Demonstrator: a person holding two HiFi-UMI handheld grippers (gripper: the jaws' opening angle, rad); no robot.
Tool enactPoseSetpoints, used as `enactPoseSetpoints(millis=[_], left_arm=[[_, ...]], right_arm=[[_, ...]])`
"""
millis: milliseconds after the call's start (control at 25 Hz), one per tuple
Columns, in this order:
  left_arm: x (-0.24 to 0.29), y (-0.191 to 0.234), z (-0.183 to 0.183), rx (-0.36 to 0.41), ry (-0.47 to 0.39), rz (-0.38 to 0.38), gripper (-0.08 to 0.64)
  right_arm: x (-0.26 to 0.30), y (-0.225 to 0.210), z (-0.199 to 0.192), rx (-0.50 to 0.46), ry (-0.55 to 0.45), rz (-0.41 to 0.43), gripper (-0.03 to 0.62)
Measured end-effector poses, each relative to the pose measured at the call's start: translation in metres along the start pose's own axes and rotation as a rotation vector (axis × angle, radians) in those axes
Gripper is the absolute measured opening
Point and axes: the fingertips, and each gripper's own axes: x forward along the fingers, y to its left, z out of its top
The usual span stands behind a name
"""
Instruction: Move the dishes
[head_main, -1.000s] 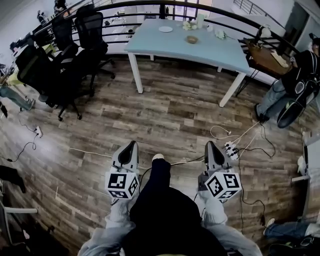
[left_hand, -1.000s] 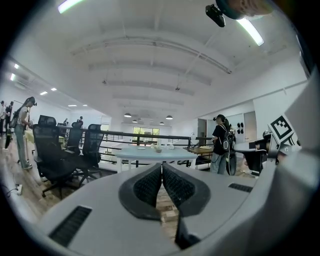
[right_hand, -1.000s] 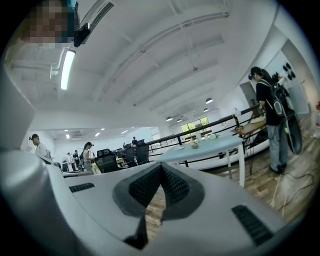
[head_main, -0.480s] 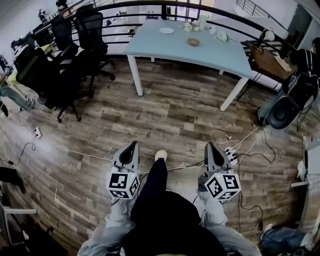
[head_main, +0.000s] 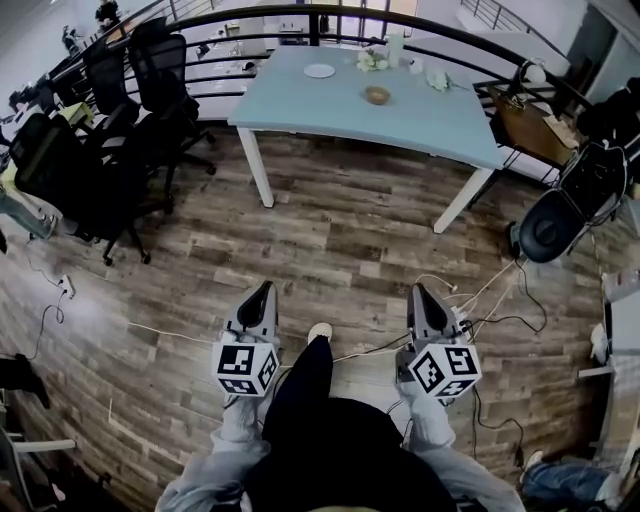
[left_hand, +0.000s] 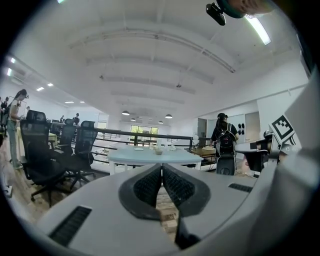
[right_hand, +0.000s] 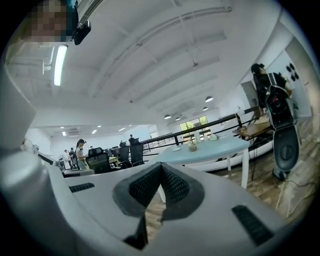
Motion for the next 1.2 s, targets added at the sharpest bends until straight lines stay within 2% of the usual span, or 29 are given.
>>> enactPoseSetpoints(millis=[400,960,1200], left_arm=[[0.095,0.050,0.038,0.005,-0.031,-0.004,0.021],[0.211,0.100,0.052,-0.007,-0.047,-0.022,0.021],[0.250,0.105,0.059,0.005,-0.057,-0.055,0.021]], right_arm=[[0.103,-0.008,0.042,-0.008,-0.009,0.003,0.008],[0.212,-0.043,0.072,-0.044,-0.022,-0.035,0.008],[0.243,-0.059,0.087,-0.048,-0.037,-0.066,0.008]])
